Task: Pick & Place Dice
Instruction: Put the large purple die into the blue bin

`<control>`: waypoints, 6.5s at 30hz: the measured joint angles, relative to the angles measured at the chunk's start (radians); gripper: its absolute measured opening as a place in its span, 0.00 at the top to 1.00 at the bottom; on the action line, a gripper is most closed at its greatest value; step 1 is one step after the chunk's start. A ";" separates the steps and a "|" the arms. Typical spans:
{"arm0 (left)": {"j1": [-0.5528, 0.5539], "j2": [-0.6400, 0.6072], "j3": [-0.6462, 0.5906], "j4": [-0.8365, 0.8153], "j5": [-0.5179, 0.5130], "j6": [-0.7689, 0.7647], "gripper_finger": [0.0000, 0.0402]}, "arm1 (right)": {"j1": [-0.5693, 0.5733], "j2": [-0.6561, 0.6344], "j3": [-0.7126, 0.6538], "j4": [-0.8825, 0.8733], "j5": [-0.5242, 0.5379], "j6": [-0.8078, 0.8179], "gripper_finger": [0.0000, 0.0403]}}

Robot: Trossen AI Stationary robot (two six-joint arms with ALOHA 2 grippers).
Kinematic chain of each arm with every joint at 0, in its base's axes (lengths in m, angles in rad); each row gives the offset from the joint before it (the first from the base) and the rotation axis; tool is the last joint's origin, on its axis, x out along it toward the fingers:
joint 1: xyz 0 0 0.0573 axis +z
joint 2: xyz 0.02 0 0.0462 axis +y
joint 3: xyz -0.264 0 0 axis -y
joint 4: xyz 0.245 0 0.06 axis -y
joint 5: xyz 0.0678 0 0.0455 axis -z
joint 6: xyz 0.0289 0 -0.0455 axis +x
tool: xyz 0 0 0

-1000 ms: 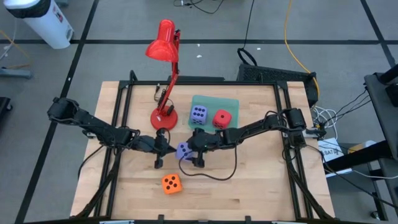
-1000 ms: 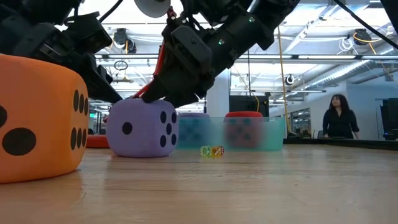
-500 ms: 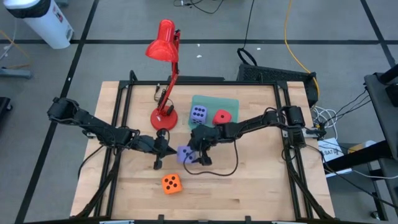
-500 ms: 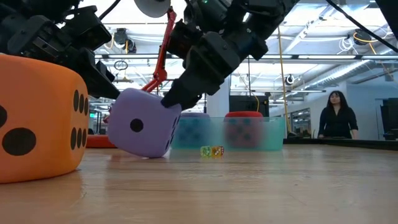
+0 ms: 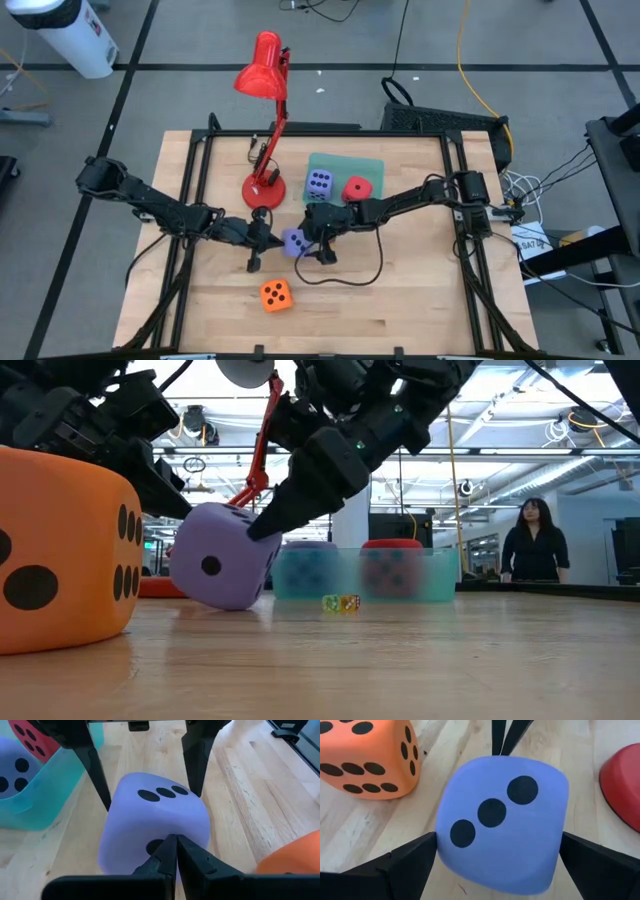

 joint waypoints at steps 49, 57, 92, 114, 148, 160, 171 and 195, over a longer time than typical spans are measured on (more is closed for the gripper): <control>0.111 0.000 0.000 -0.044 0.006 -0.008 0.99 | 0.016 -0.074 0.002 -0.111 0.041 -0.256 0.01; 0.141 0.027 0.001 0.002 0.094 0.006 0.99 | 0.040 -0.078 0.003 -0.108 0.095 -0.267 0.01; 0.165 0.133 0.048 0.112 0.142 0.073 0.98 | -0.040 -0.022 0.004 -0.078 -0.126 -0.226 0.01; 0.061 -0.089 0.049 -0.024 -0.090 0.135 0.99 | -0.052 0.027 0.007 -0.131 -0.142 -0.131 0.06; -0.118 -0.257 0.049 -0.192 -0.347 0.074 0.94 | 0.000 -0.507 0.002 -0.421 0.387 -0.121 0.15; -0.118 -0.257 0.049 -0.194 -0.347 0.065 0.94 | -0.164 -0.515 0.004 -0.538 0.533 -0.008 0.15; -0.118 -0.257 0.048 -0.205 -0.347 0.058 0.94 | -0.228 -0.342 0.001 -0.544 0.402 0.011 0.14; -0.118 -0.257 0.048 -0.210 -0.347 0.052 0.94 | -0.174 -0.310 0.002 -0.439 0.374 -0.007 0.01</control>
